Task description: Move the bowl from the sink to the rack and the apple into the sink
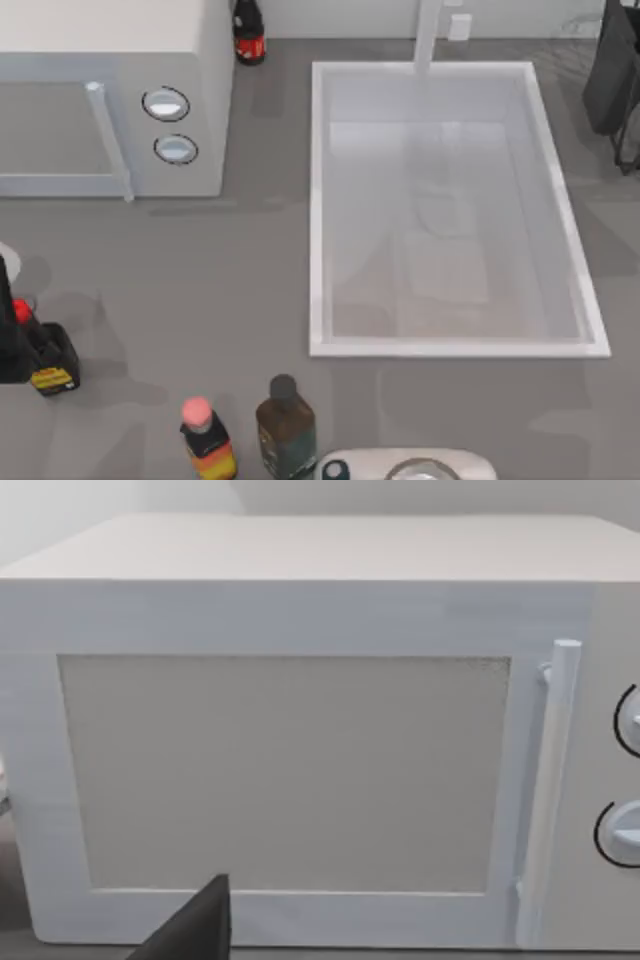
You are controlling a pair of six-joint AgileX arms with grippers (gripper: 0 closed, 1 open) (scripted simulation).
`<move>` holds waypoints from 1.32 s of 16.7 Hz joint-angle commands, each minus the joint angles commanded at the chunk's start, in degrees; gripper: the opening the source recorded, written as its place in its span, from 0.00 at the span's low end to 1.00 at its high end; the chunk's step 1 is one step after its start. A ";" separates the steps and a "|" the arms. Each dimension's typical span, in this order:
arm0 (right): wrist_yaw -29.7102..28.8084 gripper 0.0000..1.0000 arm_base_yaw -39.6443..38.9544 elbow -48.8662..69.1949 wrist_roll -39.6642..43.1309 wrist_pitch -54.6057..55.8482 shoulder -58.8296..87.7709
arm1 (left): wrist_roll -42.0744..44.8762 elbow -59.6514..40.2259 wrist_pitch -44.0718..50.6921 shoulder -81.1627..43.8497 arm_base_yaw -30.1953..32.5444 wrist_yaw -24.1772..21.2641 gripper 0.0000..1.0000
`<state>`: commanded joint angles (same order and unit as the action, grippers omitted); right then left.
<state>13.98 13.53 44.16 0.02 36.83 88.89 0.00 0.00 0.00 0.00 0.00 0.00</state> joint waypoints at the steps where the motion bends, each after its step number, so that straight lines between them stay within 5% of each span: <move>1: -0.41 1.00 -0.91 -2.74 0.01 -2.15 -3.31 | 0.00 0.00 0.00 0.00 0.00 0.00 1.00; 15: -9.99 1.00 -10.48 -35.77 0.51 -29.61 -75.53 | 0.00 0.00 0.00 0.00 0.00 0.00 1.00; 22: -13.98 1.00 -13.53 -44.16 -0.02 -36.83 -88.88 | 0.00 0.00 0.00 0.00 0.00 0.00 1.00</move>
<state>0.00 0.00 0.00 0.00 0.00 0.00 0.00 0.00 0.00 0.00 0.00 0.00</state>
